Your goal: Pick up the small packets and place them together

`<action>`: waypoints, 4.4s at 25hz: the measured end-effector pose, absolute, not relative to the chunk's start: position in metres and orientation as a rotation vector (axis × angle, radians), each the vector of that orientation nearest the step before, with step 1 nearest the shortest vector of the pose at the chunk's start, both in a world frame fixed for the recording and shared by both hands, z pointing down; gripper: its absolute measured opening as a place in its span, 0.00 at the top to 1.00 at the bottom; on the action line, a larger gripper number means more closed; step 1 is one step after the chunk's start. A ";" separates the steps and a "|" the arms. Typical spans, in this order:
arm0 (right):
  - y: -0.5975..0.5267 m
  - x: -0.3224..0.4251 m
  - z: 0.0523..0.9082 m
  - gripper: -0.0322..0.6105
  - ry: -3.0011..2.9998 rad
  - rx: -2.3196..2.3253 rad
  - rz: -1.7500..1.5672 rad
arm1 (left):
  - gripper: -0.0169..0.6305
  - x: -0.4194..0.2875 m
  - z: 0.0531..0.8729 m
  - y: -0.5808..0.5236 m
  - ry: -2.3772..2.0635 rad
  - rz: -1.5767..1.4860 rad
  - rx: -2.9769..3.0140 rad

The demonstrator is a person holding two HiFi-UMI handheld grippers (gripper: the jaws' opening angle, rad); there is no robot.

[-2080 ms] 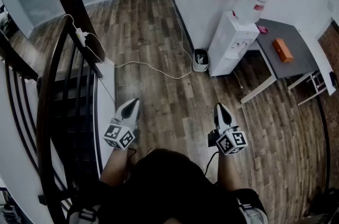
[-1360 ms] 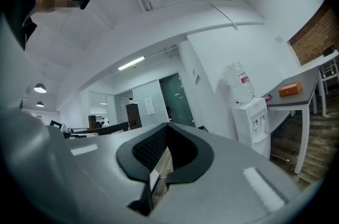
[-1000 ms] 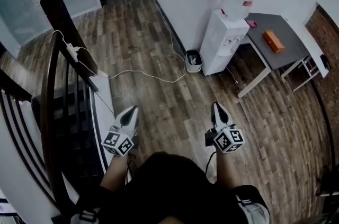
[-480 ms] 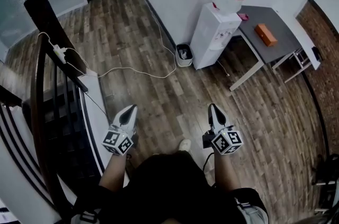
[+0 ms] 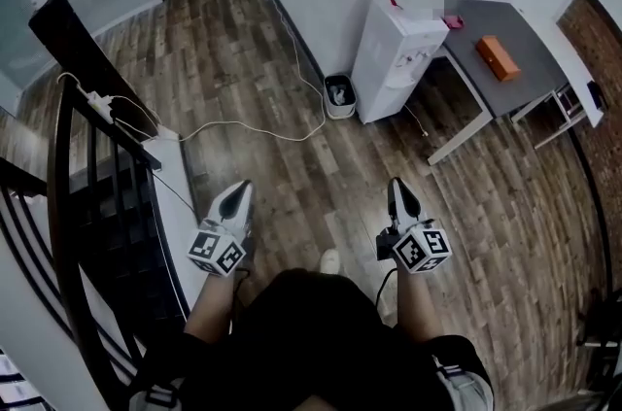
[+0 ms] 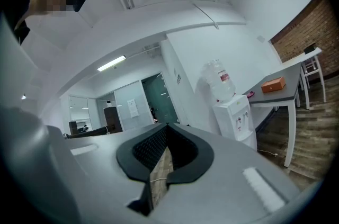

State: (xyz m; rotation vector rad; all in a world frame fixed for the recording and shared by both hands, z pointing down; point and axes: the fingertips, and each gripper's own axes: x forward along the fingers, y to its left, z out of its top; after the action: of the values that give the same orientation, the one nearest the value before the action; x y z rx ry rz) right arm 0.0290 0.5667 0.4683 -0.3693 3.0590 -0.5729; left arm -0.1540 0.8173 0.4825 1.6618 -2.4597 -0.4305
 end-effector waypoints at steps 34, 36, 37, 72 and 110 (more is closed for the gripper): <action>0.394 0.066 0.481 0.95 3.111 -0.631 -0.475 | 0.97 -0.160 0.473 0.569 -2.143 -0.348 2.047; 0.383 0.060 0.472 0.95 3.094 -0.649 -0.445 | 0.97 -0.169 0.463 0.547 -2.117 -0.354 2.112; 0.379 0.055 0.468 0.95 3.090 -0.661 -0.424 | 0.97 -0.174 0.458 0.537 -2.105 -0.349 2.144; 0.227 0.026 0.467 0.95 2.903 -1.076 -0.423 | 0.97 -0.229 0.459 0.342 -1.831 -0.242 2.389; 0.041 0.158 0.473 0.95 2.615 -1.602 -0.436 | 0.97 -0.120 0.474 0.049 -1.397 -0.243 2.548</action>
State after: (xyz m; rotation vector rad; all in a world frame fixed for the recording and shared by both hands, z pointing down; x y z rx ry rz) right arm 0.1585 0.0405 0.4727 -1.6016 2.6153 -0.4360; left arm -0.1203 0.0494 0.4744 2.5482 -1.3971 -0.2426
